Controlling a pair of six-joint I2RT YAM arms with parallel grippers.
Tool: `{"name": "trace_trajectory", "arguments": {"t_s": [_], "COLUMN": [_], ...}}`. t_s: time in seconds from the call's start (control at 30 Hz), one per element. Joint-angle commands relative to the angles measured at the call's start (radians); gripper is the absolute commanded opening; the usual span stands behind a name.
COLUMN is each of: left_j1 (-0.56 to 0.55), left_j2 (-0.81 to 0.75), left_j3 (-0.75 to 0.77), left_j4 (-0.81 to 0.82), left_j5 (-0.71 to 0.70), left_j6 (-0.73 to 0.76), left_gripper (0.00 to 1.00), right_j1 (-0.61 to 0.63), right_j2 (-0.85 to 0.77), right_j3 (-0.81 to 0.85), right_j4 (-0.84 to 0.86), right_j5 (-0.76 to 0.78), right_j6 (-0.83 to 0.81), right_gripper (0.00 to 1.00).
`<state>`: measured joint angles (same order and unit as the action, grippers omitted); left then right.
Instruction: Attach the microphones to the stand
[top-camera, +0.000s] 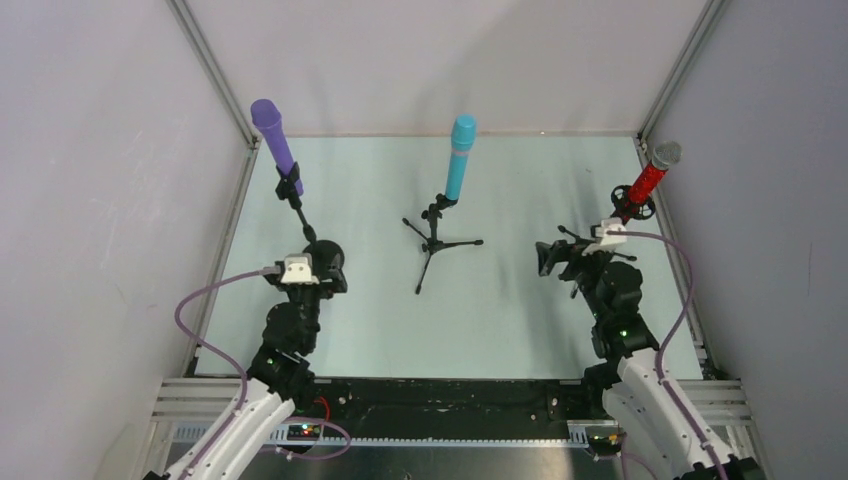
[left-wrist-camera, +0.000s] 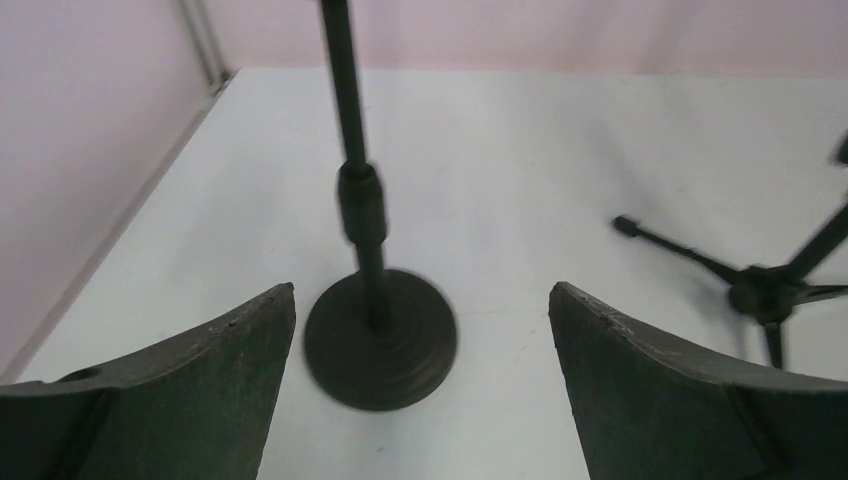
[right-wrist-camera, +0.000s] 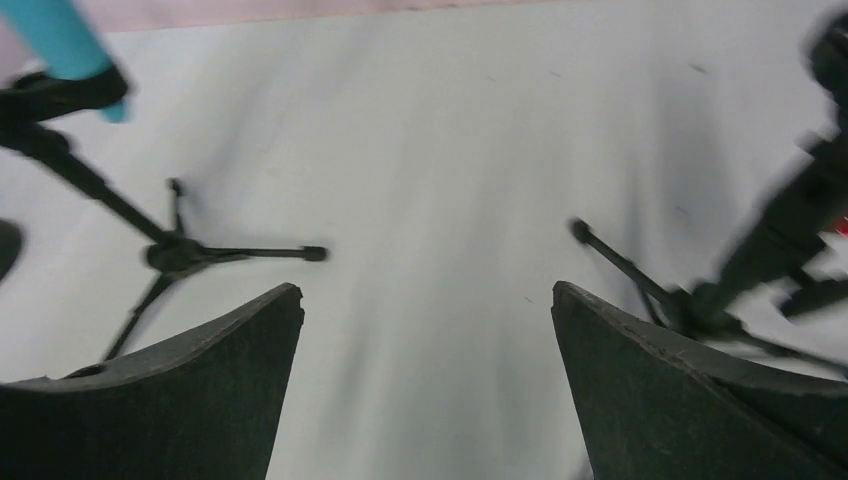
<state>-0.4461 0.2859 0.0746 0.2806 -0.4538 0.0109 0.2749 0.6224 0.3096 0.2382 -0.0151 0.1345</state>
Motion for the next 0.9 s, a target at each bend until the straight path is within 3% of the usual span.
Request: {"name": "trace_trajectory", "arguments": {"t_s": [0.0, 0.13, 0.37, 0.87], "left_j1": [0.006, 0.006, 0.020, 0.246], "left_j2": [-0.001, 0.061, 0.281, 0.701], "left_j3": [-0.053, -0.133, -0.172, -0.095], "left_j4": [0.059, 0.211, 0.532, 0.901], "left_j5": [-0.177, -0.238, -0.283, -0.026], "left_j6": [0.083, 0.103, 0.236, 0.161], "left_gripper": [1.00, 1.00, 1.00, 1.00], "right_j1": [-0.144, -0.248, -0.263, -0.265], "right_j2": [-0.064, -0.063, 0.038, 0.483], "right_j3": [-0.063, -0.115, -0.178, -0.187], "right_j4": [-0.086, -0.003, 0.167, 0.732], "right_j5": [-0.026, -0.161, -0.111, -0.072], "right_j6": [0.002, -0.039, -0.100, -0.160], "right_gripper": [1.00, 0.99, 1.00, 0.99]}}
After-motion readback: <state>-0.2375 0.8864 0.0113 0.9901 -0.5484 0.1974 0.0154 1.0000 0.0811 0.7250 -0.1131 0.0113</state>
